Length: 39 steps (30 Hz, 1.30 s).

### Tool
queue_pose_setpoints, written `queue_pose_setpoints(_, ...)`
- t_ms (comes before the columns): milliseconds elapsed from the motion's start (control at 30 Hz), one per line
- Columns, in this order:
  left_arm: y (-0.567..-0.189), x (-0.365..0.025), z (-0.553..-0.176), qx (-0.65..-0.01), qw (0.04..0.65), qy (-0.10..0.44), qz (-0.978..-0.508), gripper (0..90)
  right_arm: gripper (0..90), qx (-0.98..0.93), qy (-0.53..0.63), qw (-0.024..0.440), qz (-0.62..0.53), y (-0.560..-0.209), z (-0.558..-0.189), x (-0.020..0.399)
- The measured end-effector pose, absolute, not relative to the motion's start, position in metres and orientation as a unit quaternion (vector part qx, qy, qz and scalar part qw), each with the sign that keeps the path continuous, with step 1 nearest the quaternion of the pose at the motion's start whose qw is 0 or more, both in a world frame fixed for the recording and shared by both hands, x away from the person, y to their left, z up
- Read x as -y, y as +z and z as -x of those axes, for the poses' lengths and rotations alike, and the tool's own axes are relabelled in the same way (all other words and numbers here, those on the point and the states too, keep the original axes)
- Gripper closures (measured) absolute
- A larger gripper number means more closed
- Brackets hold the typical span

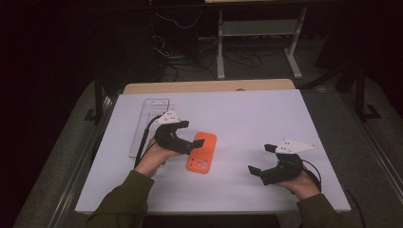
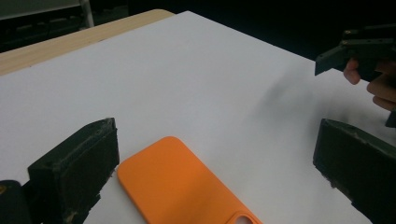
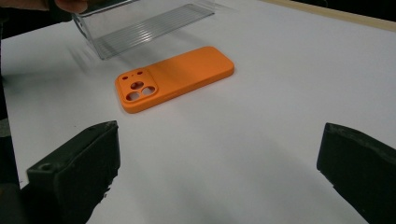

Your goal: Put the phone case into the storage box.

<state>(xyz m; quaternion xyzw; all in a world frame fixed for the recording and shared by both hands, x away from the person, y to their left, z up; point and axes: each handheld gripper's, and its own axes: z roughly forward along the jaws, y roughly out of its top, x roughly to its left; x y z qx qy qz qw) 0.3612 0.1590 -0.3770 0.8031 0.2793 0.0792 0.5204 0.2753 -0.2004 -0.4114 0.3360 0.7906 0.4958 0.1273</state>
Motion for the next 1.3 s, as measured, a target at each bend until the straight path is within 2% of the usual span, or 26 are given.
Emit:
queue_pose_setpoints(867, -0.375, -0.140, -0.392, -0.281, 0.523, 0.105, -0.798, 0.0, 0.0, -0.789, 0.498, 0.128, -0.336, -0.412, -0.276, 0.201)
queue_pose_setpoints(1100, -0.378, -0.141, -0.397, -0.300, 0.506, 0.121, -0.800, 7.4, 0.0, -0.789, 0.497, 0.126, -0.338, -0.412, -0.276, 0.202)
queue_pose_setpoints(1267, -0.381, -0.142, -0.399, -0.325, 0.485, 0.136, -0.800, 19.4, 0.0, -0.788, 0.498, 0.126, -0.338, -0.412, -0.276, 0.202)
queue_pose_setpoints(1300, -0.382, -0.142, -0.400, -0.332, 0.479, 0.140, -0.800, 19.4, 0.0, -0.788, 0.498, 0.126, -0.338, -0.412, -0.276, 0.202)
